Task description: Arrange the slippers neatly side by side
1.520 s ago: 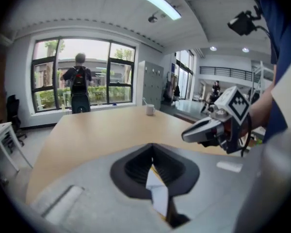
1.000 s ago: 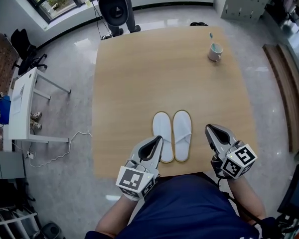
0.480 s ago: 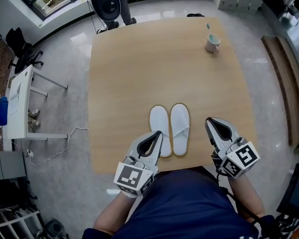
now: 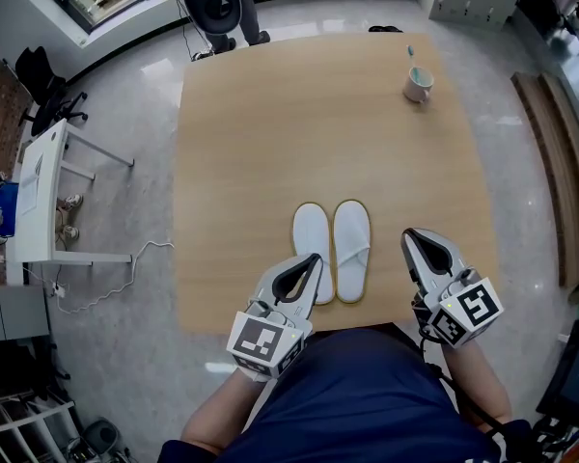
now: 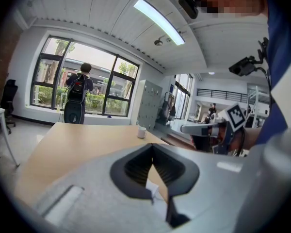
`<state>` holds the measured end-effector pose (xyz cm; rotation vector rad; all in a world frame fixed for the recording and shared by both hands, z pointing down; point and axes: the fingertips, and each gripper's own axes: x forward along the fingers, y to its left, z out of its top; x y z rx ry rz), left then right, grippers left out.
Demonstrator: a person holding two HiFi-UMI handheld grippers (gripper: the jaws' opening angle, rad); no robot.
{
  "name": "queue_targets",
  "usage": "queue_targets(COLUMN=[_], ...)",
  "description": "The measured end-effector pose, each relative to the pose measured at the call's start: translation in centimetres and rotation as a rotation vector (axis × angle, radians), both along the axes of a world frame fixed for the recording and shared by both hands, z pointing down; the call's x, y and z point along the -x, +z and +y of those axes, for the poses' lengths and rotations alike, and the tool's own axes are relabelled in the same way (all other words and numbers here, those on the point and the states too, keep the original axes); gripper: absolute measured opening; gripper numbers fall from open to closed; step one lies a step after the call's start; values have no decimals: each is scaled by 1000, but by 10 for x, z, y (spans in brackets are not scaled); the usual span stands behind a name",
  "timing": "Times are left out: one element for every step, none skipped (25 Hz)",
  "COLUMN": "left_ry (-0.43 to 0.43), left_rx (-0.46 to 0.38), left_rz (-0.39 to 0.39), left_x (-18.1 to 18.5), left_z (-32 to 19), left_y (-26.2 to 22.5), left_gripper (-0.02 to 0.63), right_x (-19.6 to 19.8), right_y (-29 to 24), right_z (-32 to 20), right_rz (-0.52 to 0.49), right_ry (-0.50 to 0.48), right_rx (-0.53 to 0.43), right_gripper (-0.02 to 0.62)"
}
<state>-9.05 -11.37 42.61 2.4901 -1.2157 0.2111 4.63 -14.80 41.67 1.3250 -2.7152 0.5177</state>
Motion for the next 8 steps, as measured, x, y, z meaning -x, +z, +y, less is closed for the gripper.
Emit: queue_targets(left_ry=[4, 4, 1, -2, -2, -2, -3, -4], left_rx=[-4, -6, -8, -9, -7, -4, -3, -3], left_rz=[-1, -6, -10, -11, -8, -5, -5, -4], left_x=[0, 0, 1, 1, 0, -1, -1, -1], left_z=[1, 1, 0, 0, -1, -1, -1, -2], left_y=[2, 3, 4, 5, 5, 5, 5, 5], left_gripper=[5, 5, 5, 5, 5, 5, 5, 5], right_x=[0, 0, -1, -2, -2, -3, -3, -3], right_y=[1, 1, 2, 3, 3, 3, 3, 3], right_z=[0, 0, 0, 0, 0, 0, 0, 0], right_rz=[0, -1, -1, -1, -1, -1, -1, 0], right_ry=[1, 1, 2, 2, 2, 2, 2, 2], right_rx=[2, 4, 6, 8, 9, 10, 10, 9], right_gripper=[11, 11, 11, 11, 11, 11, 11, 11])
